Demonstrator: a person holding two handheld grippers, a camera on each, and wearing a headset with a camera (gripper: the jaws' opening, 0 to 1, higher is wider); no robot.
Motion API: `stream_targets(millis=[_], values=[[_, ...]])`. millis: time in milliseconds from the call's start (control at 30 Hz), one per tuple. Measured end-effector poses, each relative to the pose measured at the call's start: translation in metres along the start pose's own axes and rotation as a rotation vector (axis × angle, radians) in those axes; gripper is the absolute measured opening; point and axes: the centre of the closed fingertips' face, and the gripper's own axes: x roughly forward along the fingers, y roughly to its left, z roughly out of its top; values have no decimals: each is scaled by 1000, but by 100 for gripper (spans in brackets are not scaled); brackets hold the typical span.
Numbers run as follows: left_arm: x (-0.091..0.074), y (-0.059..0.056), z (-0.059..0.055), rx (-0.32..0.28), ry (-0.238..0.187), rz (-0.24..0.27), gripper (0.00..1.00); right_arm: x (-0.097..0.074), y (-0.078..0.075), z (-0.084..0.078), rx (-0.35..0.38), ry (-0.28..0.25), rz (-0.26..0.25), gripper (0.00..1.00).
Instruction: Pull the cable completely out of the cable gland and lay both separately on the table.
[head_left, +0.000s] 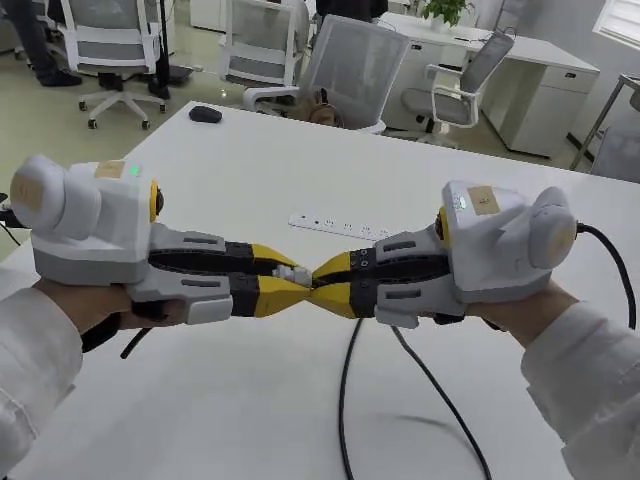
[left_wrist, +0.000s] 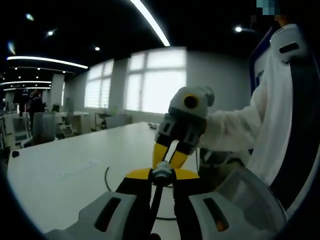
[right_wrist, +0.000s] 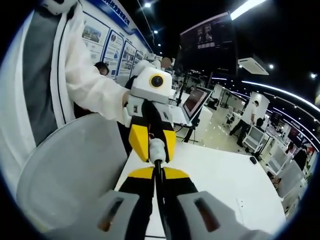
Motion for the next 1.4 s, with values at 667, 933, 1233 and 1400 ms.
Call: stream_targets(millis=[667, 933, 1233, 1400], values=[[-18, 8, -6, -27, -7, 39, 17, -21, -3, -19, 44, 29, -41, 3], [-17, 7, -6, -30, -9, 36, 17, -26, -2, -23, 66, 25, -56, 3], [-15, 1, -8, -13, 9, 27, 17, -23, 1, -33, 91, 51, -65, 4], [-15, 0, -8, -15, 10, 23, 17, -20, -1, -33, 121, 56, -82, 7]])
